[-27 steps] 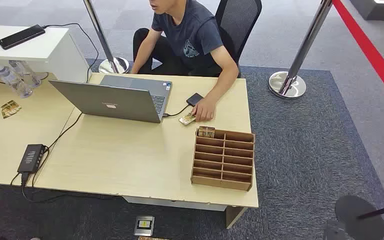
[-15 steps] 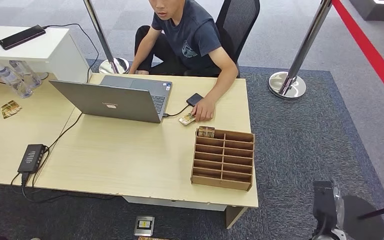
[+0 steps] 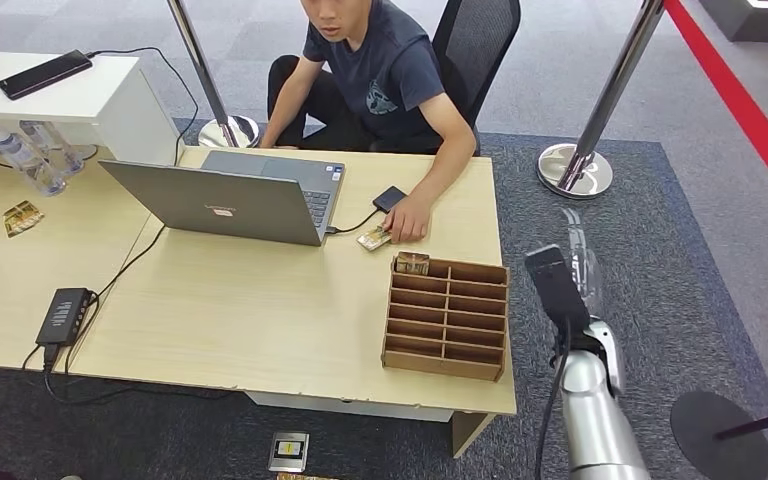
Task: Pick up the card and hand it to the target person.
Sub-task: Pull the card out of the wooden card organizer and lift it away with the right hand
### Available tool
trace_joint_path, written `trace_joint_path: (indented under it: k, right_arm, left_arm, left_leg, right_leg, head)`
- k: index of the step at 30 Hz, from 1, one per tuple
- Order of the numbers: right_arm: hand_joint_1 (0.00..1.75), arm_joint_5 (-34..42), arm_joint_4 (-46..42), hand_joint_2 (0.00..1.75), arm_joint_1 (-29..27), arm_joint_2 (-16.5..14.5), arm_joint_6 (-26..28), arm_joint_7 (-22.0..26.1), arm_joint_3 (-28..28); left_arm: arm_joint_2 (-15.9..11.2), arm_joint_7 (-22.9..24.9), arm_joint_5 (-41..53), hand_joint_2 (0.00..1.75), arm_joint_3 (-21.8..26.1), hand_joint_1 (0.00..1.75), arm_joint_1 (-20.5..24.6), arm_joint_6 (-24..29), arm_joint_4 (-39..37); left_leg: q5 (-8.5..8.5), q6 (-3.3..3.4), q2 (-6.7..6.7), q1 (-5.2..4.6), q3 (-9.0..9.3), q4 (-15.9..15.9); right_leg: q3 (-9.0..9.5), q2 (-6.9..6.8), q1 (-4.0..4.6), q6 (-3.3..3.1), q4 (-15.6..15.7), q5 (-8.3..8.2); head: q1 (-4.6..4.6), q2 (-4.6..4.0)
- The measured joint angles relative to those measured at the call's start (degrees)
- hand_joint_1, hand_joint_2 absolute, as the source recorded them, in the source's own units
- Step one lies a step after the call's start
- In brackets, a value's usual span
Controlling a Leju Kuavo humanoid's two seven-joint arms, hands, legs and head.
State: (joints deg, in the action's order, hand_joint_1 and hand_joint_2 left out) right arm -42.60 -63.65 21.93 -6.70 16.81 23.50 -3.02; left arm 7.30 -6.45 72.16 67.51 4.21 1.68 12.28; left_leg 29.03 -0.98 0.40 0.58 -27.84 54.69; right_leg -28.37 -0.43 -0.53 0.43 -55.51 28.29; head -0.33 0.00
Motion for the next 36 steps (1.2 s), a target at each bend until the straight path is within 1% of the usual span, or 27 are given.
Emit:
trace_joint_path:
  k: [1, 7, 11, 14, 17, 23, 29, 32, 36]
  right_arm:
    - [0.0, 0.0, 0.0, 1.75, 1.0, -0.1, 0.0, -0.2, -1.8]
    - [0.0, -0.6, 0.0, 1.75, 6.1, -0.9, -0.3, -1.6, -12.4]
    - [0.0, -2.5, -0.9, 1.75, 7.7, -0.7, 0.8, -3.3, -19.3]
    - [0.0, -5.5, -1.4, 1.75, 8.5, 0.0, 2.2, -5.5, -23.8]
    - [0.0, -9.7, -1.6, 1.75, 9.1, 0.9, 3.6, -8.8, -27.2]
    - [0.0, -19.7, -2.3, 1.75, 9.2, 2.5, 3.5, -16.4, -32.3]
    - [0.0, -28.4, -3.7, 1.75, 8.8, 3.4, 0.3, -24.1, -35.4]
    - [0.0, -29.7, -3.6, 1.75, 8.7, 3.5, -1.2, -25.8, -36.1]
    - [0.0, -29.4, -3.5, 1.75, 8.6, 3.1, -1.9, -26.0, -36.6]
  left_arm:
    - [0.0, 0.0, 0.0, 0.0, 0.0, 0.0, 0.0, -0.1, 0.0]
    - [0.0, -0.5, -0.4, 0.0, 0.3, 0.0, 0.0, -0.5, -0.2]
    - [0.0, -0.9, -0.7, 0.0, 0.6, 0.0, 0.0, -0.6, -0.4]
    - [-0.1, -0.9, -0.9, 0.0, 1.0, 0.0, 0.0, -0.6, -0.5]
    - [-0.1, -0.9, -0.9, 0.0, 1.3, 0.0, 0.0, -0.7, -0.6]
    - [-0.2, -1.1, -0.8, 0.0, 1.4, 0.0, 0.0, -0.7, -0.8]
    - [-0.2, -1.1, -0.5, 0.0, 1.4, 0.0, 0.0, -1.0, -0.9]
    - [-0.2, -1.1, -0.2, 0.0, 1.4, 0.0, 0.0, -1.2, -0.9]
    - [-0.2, -1.1, 0.0, 0.0, 1.4, 0.0, 0.0, -1.6, -0.9]
  left_leg:
    - [0.0, -0.01, 0.0, 0.0, 0.0, 0.0]
    - [-0.03, -0.04, 0.01, 0.0, -0.01, 0.0]
    - [-0.03, -0.04, 0.01, 0.0, -0.04, 0.0]
    - [-0.03, -0.04, 0.01, 0.0, -0.05, 0.0]
    - [-0.03, -0.04, 0.0, 0.0, -0.06, 0.0]
    - [-0.03, -0.04, 0.0, 0.0, -0.06, 0.0]
    - [-0.03, -0.04, 0.0, 0.0, -0.06, 0.0]
    - [-0.03, -0.04, 0.0, 0.0, -0.06, 0.0]
    - [-0.03, -0.04, 0.0, 0.0, -0.06, 0.0]
  right_leg:
    - [-0.01, 0.0, 0.0, 0.0, 0.0, 0.0]
    - [-0.07, 0.0, 0.0, -0.01, 0.0, 0.0]
    - [-0.09, 0.0, 0.0, -0.01, 0.0, 0.0]
    - [-0.11, 0.0, 0.01, -0.01, 0.0, 0.0]
    - [-0.11, 0.0, 0.0, -0.01, 0.0, 0.0]
    - [-0.12, 0.0, -0.01, -0.02, 0.0, -0.01]
    - [-0.14, 0.0, -0.01, -0.03, 0.0, -0.02]
    - [-0.14, 0.0, 0.0, -0.03, 0.0, -0.02]
    - [-0.13, 0.0, 0.0, -0.03, 0.0, -0.02]
  head:
    - [-0.01, 0.0]
    - [0.0, 0.0]
    - [-0.01, 0.0]
    - [0.0, 0.0]
    - [0.0, 0.0]
    - [-0.01, 0.0]
    - [-0.01, 0.0]
    - [-0.01, 0.0]
    - [-0.01, 0.0]
